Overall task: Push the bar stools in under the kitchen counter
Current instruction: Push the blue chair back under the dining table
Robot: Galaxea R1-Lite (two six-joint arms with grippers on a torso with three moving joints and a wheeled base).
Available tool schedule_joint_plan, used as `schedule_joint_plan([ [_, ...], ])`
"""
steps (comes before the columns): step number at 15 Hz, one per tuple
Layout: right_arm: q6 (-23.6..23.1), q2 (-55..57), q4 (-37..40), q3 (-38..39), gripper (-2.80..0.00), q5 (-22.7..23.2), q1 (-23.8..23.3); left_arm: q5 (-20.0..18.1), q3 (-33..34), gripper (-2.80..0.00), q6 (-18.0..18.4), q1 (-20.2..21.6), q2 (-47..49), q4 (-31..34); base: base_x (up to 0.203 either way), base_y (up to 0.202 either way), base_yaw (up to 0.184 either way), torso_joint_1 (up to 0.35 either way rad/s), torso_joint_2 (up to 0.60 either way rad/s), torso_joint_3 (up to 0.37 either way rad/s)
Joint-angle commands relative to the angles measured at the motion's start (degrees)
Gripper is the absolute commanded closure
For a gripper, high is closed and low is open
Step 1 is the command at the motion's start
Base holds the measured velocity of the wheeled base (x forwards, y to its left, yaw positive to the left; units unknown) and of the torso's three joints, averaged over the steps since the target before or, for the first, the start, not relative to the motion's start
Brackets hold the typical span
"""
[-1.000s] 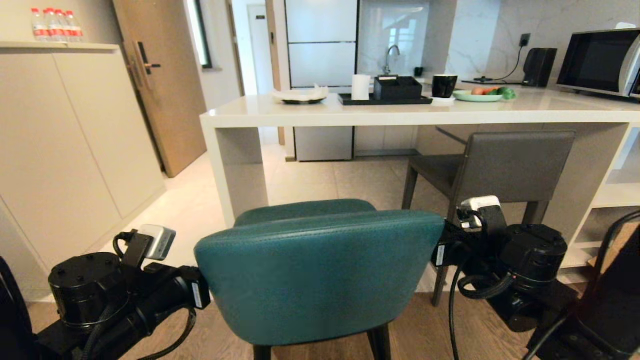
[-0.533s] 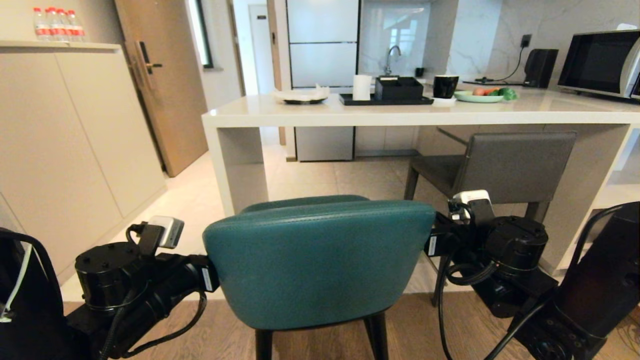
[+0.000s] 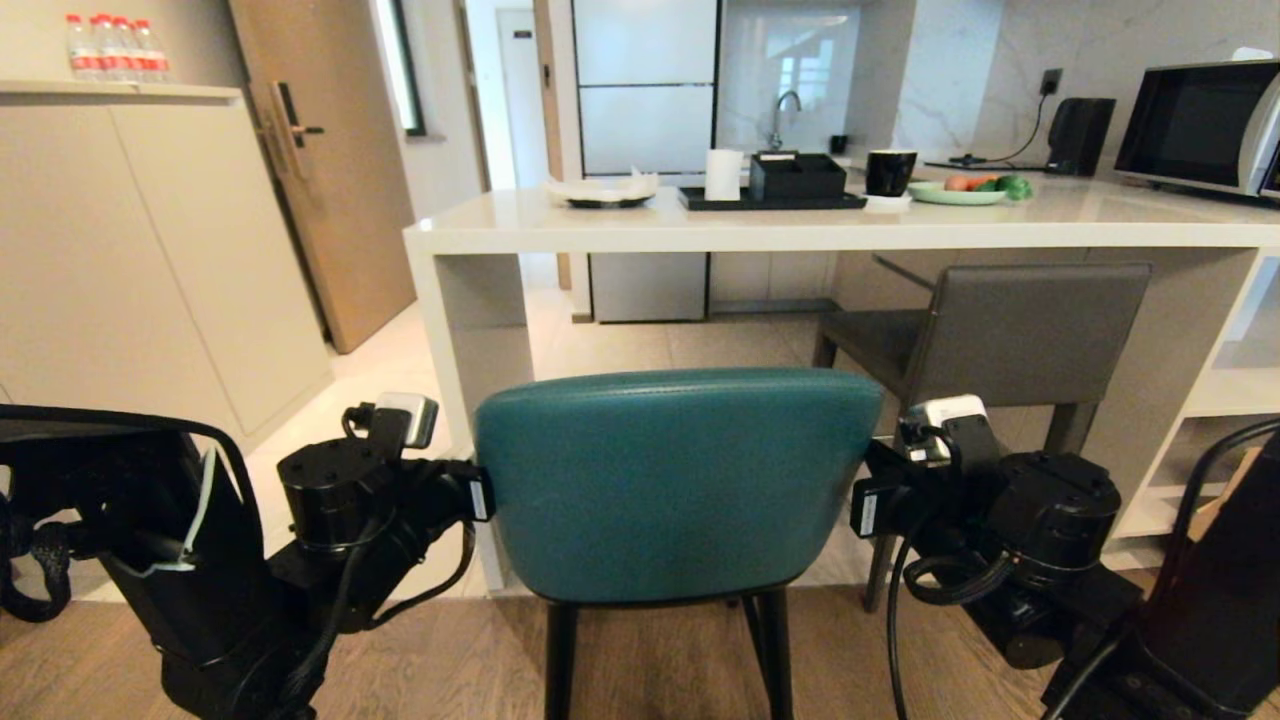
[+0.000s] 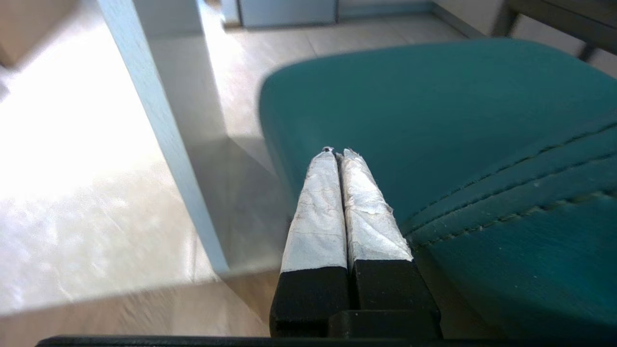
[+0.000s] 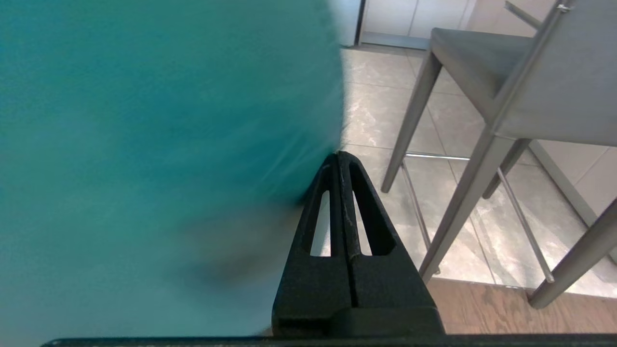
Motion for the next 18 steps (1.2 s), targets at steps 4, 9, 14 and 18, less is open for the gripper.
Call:
schedule_joint_plan([
  [4,0.0,2.5,-0.4,-3.7,0.0,0.1,0.1,-0.2,6.0,0.0,-0.5,-0.5,-0.9,-1.0,0.0,0.0,0.0,0.0,0.0,0.0],
  [9,-0.4,7.0,2.6,-13.0,0.0,0.1,-2.3,0.0,5.9,0.0,-1.1,-3.1,-0.9,-1.0,0.0,0.0,0.0,0.0,0.0,0.0],
  [14,-0.1,6.3,2.5,-11.5,0.0,0.5,-5.1,0.2,-1.1,0.0,-0.3,-3.2,1.5,-1.0,0.0,0.0,0.0,0.0,0.0,0.0],
  [18,-0.1,4.4,2.4,-9.2,0.0,2.7,-5.5,0.7,-5.9,0.0,-0.1,-3.1,3.5,0.0,0.0,0.0,0.0,0.0,0.0,0.0],
])
